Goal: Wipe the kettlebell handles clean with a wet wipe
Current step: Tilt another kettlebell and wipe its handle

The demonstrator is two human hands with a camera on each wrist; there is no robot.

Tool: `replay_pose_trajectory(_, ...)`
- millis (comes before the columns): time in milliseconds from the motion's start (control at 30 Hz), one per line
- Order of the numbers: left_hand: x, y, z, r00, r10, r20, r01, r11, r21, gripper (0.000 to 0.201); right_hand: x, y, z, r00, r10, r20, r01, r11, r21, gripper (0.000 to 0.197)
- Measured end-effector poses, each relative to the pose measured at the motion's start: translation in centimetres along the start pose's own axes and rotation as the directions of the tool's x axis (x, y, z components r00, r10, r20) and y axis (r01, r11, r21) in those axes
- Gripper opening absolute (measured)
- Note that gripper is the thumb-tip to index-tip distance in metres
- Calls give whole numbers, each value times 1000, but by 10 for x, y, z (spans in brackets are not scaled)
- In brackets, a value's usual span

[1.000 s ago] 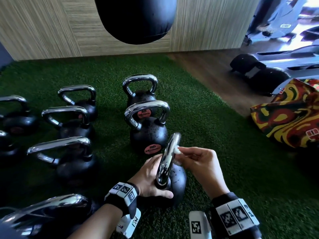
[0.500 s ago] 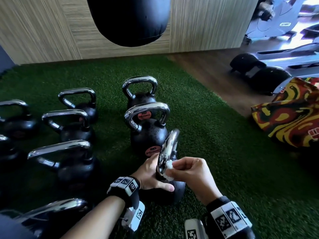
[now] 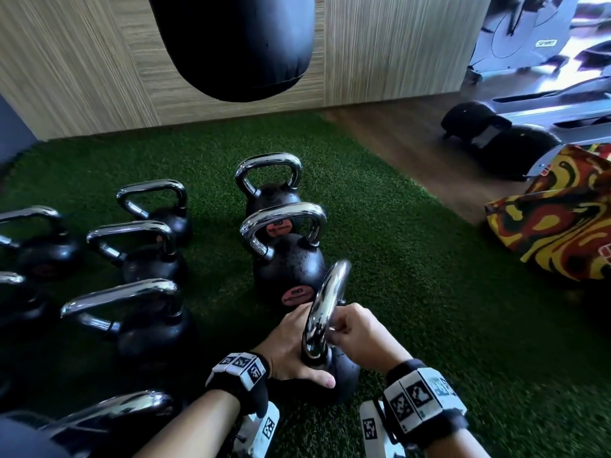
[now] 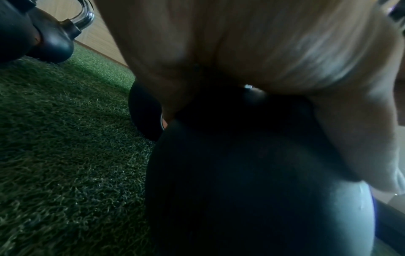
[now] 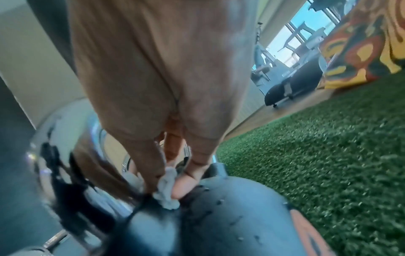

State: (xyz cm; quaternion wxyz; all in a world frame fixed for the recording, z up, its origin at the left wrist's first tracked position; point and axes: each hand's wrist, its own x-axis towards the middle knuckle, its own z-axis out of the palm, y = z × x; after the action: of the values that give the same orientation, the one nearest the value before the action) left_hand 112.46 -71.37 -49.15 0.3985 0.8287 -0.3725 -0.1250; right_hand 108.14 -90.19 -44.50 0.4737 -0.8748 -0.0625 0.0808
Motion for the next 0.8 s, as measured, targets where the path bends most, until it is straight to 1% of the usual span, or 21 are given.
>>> replay_pose_trajectory(33, -2, -1, -1, 1000, 3, 1, -3, 1000, -17, 109, 0, -2, 0, 999, 8, 45, -9, 1000, 17, 17)
replay_pose_trajectory(67, -3, -2, -1, 1000, 2, 6, -2, 1000, -11, 110, 0, -2, -1, 996, 1, 87, -7, 998, 70, 10)
replay_pose_trajectory(100, -4, -3, -1, 1000, -4, 13, 3, 1000, 7, 112, -1, -1, -4, 992, -10, 126, -10, 988, 156, 9)
replay_pose_trajectory(167, -8, -7, 0, 1000, -18, 18, 18, 1000, 11, 118, -5, 0, -11, 981, -20, 192, -47, 940, 337, 12)
replay_pose_trajectory(200, -9, -7, 0, 999, -25, 20, 25, 1000, 4, 120, -8, 0, -11, 980, -11, 201, -66, 926, 373, 11)
replay_pose_trajectory(233, -9, -7, 0, 999, -29, 25, 29, 1000, 0, 121, -9, 1, -10, 981, -8, 196, -69, 922, 381, 11)
replay_pose_trajectory(300, -9, -8, 1, 999, -29, 29, 29, 1000, 1, 121, -10, 2, -6, 984, 1, 177, -60, 945, 323, 10)
replay_pose_trajectory(333, -8, -8, 1, 999, -27, 33, 27, 1000, 15, 120, -10, 1, -5, 984, 1, 179, -61, 943, 326, 10)
replay_pose_trajectory(367, -9, -8, 1, 999, -27, 39, 25, 999, 35, 121, -11, 1, -5, 980, -14, 198, -65, 922, 382, 12)
replay_pose_trajectory(400, -9, -9, 2, 999, -33, 42, 31, 998, 46, 123, -12, 2, -7, 973, -41, 229, -76, 874, 479, 16)
replay_pose_trajectory(467, -11, -9, 2, 998, -48, 42, 45, 997, 54, 127, -20, 1, -13, 947, -90, 308, -157, 708, 688, 31)
replay_pose_trajectory(533, -12, -11, 3, 998, -41, 44, 38, 997, 67, 126, -26, 3, -14, 926, -128, 356, -239, 532, 812, 45)
replay_pose_trajectory(567, -12, -10, 4, 998, -41, 38, 39, 998, 48, 123, -28, 4, -13, 925, -139, 353, -254, 463, 849, 50)
replay_pose_trajectory(600, -12, -9, 4, 999, -42, 22, 42, 999, 23, 119, -27, 5, -12, 935, -135, 329, -246, 423, 872, 52)
replay_pose_trajectory(633, -12, -8, 3, 999, -43, 4, 43, 999, 8, 117, -26, 6, -10, 948, -114, 298, -230, 402, 886, 52)
replay_pose_trajectory(733, -11, -6, 3, 999, -42, -7, 42, 999, 11, 123, -21, 6, -10, 968, -63, 241, -201, 375, 905, 56)
replay_pose_trajectory(767, -11, -6, 2, 999, -47, -7, 47, 999, 13, 123, -21, 5, -11, 970, -65, 234, -194, 375, 906, 52)
replay_pose_trajectory(800, -11, -6, 2, 999, -53, -1, 53, 998, 23, 123, -23, 4, -11, 971, -71, 228, -184, 387, 904, 45)
